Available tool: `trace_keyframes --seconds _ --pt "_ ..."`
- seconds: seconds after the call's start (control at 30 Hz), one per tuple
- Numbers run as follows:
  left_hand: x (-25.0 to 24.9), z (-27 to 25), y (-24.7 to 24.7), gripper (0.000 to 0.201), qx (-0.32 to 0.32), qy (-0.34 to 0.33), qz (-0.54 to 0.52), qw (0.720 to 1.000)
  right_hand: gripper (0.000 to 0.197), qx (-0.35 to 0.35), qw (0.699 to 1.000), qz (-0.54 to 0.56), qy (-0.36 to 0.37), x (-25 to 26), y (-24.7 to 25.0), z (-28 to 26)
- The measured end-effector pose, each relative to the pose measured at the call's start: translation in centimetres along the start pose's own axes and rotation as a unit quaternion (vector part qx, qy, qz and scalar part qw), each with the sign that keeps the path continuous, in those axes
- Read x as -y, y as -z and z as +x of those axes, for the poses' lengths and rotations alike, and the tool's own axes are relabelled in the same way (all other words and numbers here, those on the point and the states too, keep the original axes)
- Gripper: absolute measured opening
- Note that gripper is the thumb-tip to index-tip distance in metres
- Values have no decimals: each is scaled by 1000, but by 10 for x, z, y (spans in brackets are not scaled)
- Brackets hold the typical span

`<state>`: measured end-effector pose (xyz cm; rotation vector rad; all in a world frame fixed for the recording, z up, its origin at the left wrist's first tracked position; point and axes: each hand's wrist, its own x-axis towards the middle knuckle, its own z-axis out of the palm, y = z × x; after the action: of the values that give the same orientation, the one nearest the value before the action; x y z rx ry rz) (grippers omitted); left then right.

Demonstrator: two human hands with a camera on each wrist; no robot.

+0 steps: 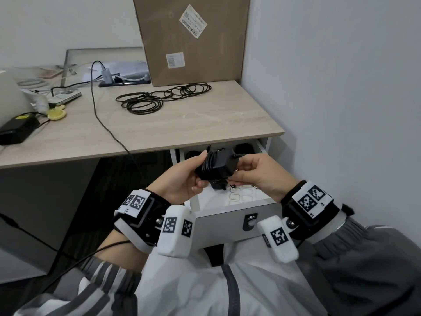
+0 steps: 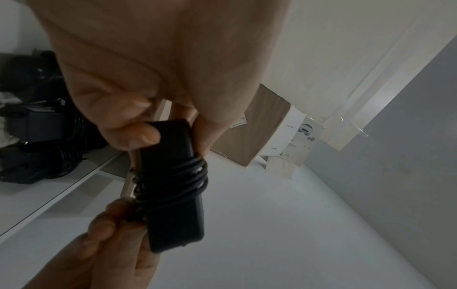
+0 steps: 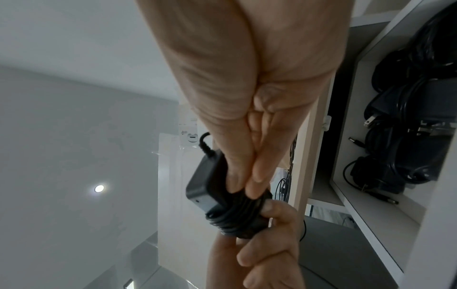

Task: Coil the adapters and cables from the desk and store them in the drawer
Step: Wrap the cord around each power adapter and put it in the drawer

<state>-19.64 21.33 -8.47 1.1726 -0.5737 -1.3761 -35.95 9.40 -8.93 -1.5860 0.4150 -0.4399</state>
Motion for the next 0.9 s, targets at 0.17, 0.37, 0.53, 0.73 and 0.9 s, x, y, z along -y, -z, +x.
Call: trace_keyframes --seconds 0.17,0.37,0.53,0.73,0.9 --pt "-8 -4 -4 27 6 35 -6 999 13 -20 999 -5 34 2 -8 1" --pt "-5 -5 -7 33 22 57 -12 998 36 -59 997 -17 43 -4 -9 6" --pt "-2 -5 -11 44 30 47 -61 997 45 -70 997 9 32 -6 -6 5" --pt "2 0 -14 42 -30 -85 -27 996 19 -81 996 46 6 -13 -7 8" --pt "3 7 -13 41 -91 -119 -8 989 32 -29 990 131 -36 -5 -11 7"
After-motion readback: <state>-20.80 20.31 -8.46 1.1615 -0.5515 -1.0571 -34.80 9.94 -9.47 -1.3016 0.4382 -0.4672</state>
